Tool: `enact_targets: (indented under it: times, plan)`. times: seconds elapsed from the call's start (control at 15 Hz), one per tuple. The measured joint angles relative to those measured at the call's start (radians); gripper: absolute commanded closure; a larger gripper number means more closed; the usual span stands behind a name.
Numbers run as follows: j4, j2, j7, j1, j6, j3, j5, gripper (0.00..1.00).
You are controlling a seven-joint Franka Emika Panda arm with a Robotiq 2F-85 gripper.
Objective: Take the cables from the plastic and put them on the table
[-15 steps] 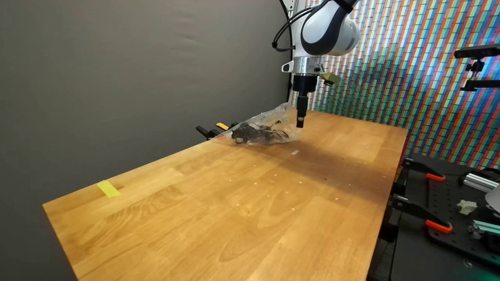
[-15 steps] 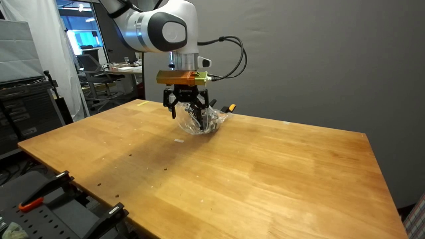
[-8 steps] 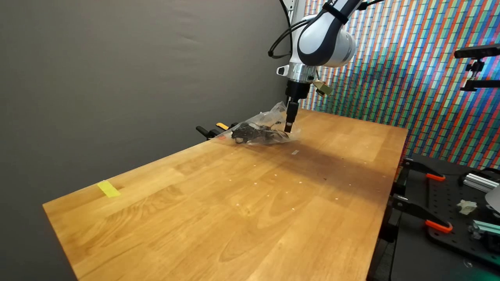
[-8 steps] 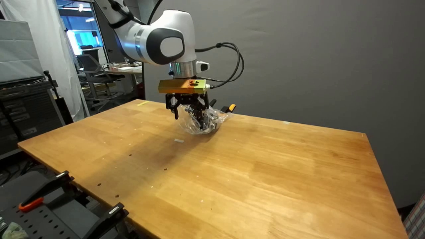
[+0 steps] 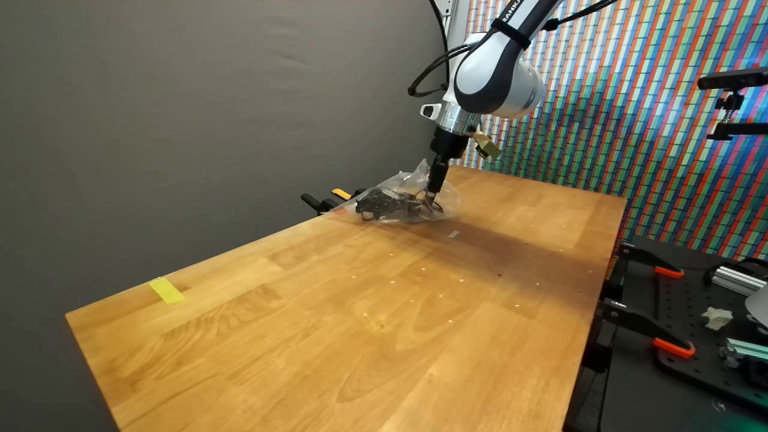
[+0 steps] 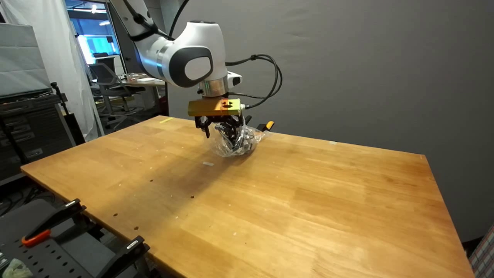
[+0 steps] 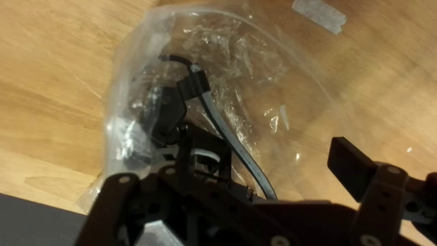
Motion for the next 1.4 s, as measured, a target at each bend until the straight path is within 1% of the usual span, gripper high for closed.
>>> enact_targets:
  times: [0.27,0.4,0.47,0.53,0.6,0.93,1.0,1.07,1.2,1.4]
  plan:
    - [0.000,0.032,-0.060,-0.054,0.066,0.037,-0.012,0.00]
    - [0.000,0.051,-0.081,-0.077,0.092,0.048,-0.026,0.05]
    - [0.000,0.060,-0.086,-0.088,0.103,0.052,-0.035,0.23]
    - [0.000,0.068,-0.089,-0.098,0.112,0.055,-0.046,0.29]
    - [0.000,0.076,-0.089,-0.106,0.123,0.058,-0.057,0.40]
    - [0.008,0.090,-0.089,-0.148,0.136,0.087,-0.094,0.79]
    - [0.010,0.090,-0.089,-0.156,0.136,0.096,-0.097,0.85]
    - [0.013,0.090,-0.089,-0.162,0.137,0.103,-0.099,0.94]
    - [0.014,0.090,-0.089,-0.173,0.137,0.116,-0.103,1.00]
    - [0.014,0.090,-0.089,-0.179,0.137,0.122,-0.109,0.98]
